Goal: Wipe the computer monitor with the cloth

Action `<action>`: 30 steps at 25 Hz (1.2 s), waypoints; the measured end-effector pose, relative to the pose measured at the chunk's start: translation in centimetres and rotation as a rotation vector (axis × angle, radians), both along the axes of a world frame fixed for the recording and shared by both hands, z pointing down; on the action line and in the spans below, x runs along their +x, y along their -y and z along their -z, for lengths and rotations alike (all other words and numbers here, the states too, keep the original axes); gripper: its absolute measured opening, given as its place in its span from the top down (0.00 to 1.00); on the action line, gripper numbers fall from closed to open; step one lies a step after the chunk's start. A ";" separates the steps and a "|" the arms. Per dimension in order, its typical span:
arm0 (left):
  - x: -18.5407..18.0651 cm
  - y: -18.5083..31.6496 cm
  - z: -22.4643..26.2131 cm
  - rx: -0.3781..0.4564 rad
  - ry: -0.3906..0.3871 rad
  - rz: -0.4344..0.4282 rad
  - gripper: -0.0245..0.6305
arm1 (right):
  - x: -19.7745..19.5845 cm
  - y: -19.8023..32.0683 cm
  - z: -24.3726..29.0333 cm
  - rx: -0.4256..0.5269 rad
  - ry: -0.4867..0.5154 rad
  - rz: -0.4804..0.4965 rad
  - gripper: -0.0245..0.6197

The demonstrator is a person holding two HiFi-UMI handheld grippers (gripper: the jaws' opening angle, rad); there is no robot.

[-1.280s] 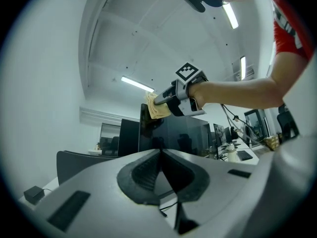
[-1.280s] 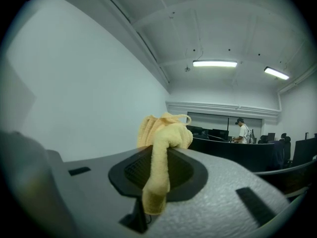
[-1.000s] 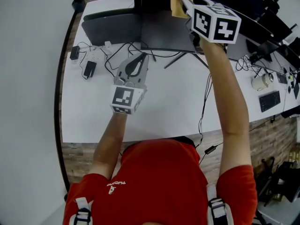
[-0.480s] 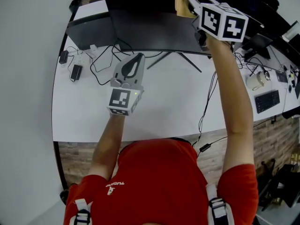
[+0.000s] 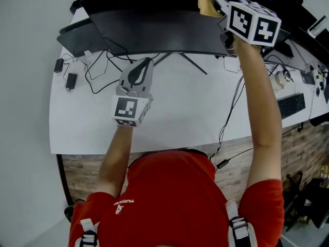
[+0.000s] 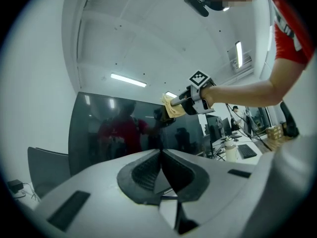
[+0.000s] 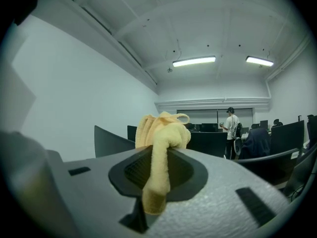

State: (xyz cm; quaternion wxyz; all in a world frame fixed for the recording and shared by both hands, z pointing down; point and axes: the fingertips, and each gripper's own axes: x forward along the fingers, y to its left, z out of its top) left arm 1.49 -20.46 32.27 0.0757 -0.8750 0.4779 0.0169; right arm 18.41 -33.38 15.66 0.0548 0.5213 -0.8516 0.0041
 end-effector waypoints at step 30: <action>17.6 0.6 0.0 0.000 0.037 -0.028 0.94 | 24.5 -0.6 -0.5 -0.019 0.049 -0.077 0.86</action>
